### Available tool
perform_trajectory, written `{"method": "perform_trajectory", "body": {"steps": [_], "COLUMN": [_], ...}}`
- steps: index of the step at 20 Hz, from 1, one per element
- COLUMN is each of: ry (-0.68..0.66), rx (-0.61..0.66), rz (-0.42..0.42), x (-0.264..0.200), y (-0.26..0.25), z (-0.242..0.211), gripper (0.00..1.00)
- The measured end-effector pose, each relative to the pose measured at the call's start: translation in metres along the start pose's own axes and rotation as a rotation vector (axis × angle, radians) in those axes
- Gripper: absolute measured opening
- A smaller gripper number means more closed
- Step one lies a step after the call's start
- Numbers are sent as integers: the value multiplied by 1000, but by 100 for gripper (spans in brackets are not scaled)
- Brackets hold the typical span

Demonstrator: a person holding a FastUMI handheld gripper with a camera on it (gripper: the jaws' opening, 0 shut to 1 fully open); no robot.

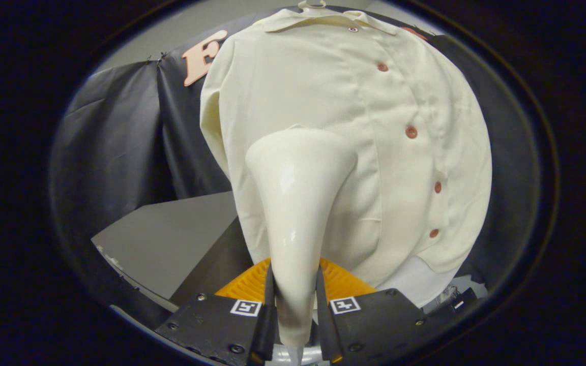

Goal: Iron the clothes twice with a garment steamer, once on the left side and once on the right side.

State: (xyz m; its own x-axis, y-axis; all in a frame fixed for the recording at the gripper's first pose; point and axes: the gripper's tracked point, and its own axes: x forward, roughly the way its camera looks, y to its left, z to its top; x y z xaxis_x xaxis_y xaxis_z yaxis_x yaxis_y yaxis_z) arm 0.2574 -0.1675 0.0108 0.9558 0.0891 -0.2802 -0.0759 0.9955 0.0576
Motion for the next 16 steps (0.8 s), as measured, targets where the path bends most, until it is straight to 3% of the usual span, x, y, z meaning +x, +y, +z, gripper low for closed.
{"method": "perform_trajectory", "body": {"steps": [9,16], "ry": [46,60], "rx": [-5,10], "rz": [2,5], "x": [-7,-21], "y": [6,25], "z": [-41,-36], "gripper": [35,35]}}
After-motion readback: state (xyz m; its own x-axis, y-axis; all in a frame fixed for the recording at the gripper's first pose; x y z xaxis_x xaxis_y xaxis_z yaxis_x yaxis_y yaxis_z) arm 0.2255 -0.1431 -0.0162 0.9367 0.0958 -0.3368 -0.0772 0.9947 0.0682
